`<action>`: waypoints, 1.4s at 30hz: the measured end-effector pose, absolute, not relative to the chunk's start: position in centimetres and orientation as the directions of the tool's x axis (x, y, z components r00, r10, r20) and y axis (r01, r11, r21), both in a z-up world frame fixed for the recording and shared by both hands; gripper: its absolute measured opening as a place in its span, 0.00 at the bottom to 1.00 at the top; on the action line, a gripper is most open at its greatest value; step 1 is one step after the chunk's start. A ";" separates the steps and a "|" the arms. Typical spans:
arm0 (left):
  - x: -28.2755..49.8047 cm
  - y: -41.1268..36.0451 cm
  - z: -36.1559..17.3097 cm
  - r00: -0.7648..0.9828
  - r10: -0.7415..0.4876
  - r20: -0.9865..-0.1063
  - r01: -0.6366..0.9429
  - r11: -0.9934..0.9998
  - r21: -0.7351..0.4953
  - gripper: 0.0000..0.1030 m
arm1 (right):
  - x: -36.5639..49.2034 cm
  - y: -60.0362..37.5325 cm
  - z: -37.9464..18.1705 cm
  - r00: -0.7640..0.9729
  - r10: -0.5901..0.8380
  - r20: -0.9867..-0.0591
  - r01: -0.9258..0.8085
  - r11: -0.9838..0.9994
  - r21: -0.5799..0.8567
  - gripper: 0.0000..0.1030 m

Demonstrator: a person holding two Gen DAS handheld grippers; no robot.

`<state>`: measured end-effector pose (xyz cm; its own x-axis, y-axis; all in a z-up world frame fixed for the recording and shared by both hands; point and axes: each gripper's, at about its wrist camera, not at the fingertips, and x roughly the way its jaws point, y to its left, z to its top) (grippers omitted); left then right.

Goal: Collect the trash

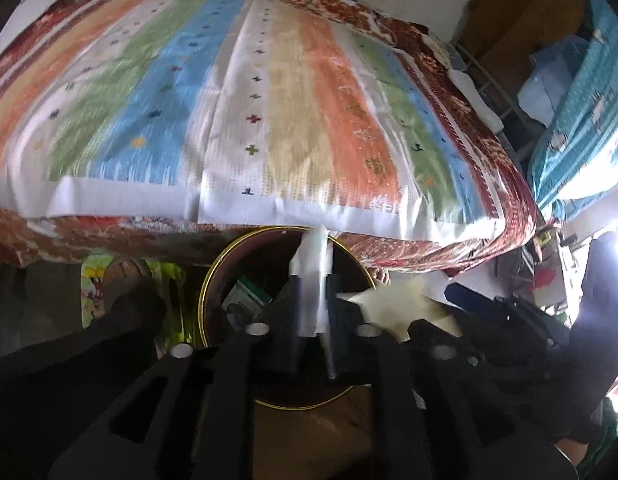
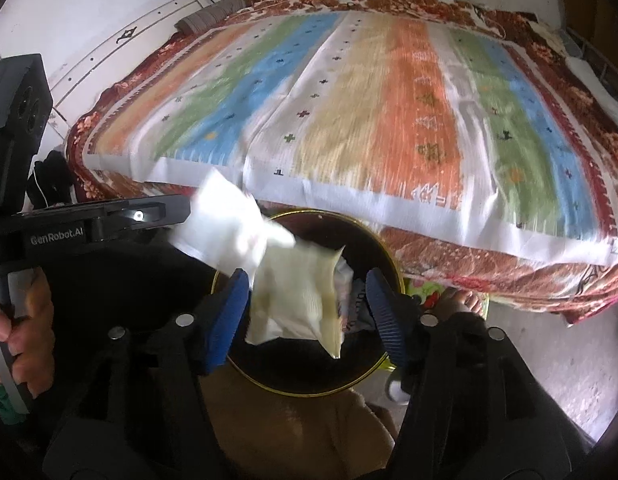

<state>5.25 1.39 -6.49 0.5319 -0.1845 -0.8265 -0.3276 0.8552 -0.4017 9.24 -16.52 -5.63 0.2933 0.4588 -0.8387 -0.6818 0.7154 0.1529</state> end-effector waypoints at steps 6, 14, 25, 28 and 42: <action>4.7 1.8 -6.0 0.548 -0.177 -0.817 -0.337 0.848 -0.409 0.41 | 8.9 -16.9 -5.0 0.311 0.476 -0.823 -0.678 0.718 0.159 0.64; 2.4 0.0 -5.4 0.551 -0.154 -0.820 -0.250 0.907 -0.338 0.65 | 7.0 -18.8 -3.7 0.335 0.531 -0.778 -0.693 0.699 0.178 0.70; -1.8 -1.2 -5.6 0.572 -0.126 -0.811 -0.194 0.940 -0.282 0.94 | 3.9 -22.2 -3.7 0.392 0.546 -0.740 -0.663 0.725 0.184 0.91; -2.0 -1.6 -5.9 0.580 -0.099 -0.809 -0.189 0.949 -0.252 0.94 | 3.6 -22.5 -3.6 0.402 0.562 -0.723 -0.654 0.729 0.203 0.91; -1.7 -1.6 -5.8 0.585 -0.091 -0.806 -0.187 0.952 -0.244 0.94 | 3.5 -22.2 -4.0 0.382 0.580 -0.720 -0.671 0.710 0.217 0.91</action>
<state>-1.67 -1.63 -5.82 0.5847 -0.0913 -0.8061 -0.1873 0.9516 -0.2437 3.51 -22.18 -4.02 0.3815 0.5802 -0.7196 -0.6705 0.7096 0.2166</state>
